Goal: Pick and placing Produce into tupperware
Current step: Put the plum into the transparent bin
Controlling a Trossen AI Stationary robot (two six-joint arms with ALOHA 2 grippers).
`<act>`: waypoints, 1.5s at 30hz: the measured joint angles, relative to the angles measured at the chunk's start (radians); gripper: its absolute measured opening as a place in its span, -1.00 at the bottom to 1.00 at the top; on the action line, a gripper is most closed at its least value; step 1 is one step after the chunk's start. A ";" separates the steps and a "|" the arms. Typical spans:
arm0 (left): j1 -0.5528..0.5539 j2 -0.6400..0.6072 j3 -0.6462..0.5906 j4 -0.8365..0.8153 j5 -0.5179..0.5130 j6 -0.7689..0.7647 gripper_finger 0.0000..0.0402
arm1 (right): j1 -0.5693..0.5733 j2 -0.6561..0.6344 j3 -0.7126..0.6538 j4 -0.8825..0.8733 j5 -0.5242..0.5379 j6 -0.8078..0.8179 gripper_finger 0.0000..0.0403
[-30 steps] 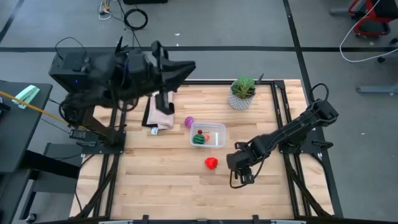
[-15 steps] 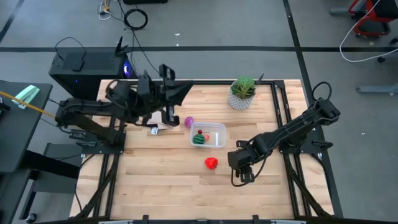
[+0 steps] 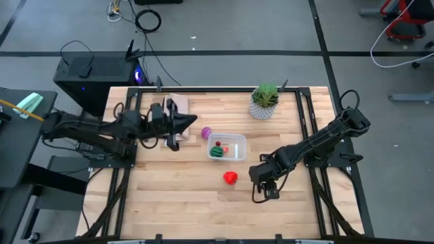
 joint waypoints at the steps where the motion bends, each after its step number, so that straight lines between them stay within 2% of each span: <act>1: 0.003 -0.019 -0.039 0.000 0.000 -0.005 -0.91 | 0.000 0.000 0.000 -0.001 -0.004 0.005 -0.06; 6: 0.030 -0.099 -0.188 -0.025 0.005 -0.027 -0.92 | 0.000 0.000 0.000 0.001 -0.029 0.012 -0.06; 12: 0.071 -0.127 -0.255 -0.138 0.081 -0.049 -0.95 | 0.000 0.000 0.000 0.015 -0.037 0.033 -0.06; 18: 0.124 -0.132 -0.323 -0.143 0.148 -0.098 -0.92 | 0.000 0.002 0.000 0.024 -0.038 0.052 -0.06; 26: 0.139 -0.132 -0.401 -0.107 0.152 -0.107 -0.97 | -0.007 0.027 -0.002 0.045 -0.046 0.082 -0.06; 33: 0.128 -0.132 -0.468 -0.097 0.159 -0.105 -0.91 | -0.007 0.065 -0.003 0.094 -0.067 0.092 -0.06; 40: 0.126 -0.132 -0.482 -0.114 0.160 -0.050 -0.98 | -0.008 0.070 -0.007 0.098 -0.075 0.107 -0.06; 45: 0.130 -0.132 -0.482 -0.117 0.160 -0.048 -0.88 | -0.014 0.070 -0.052 0.094 -0.075 0.108 -0.06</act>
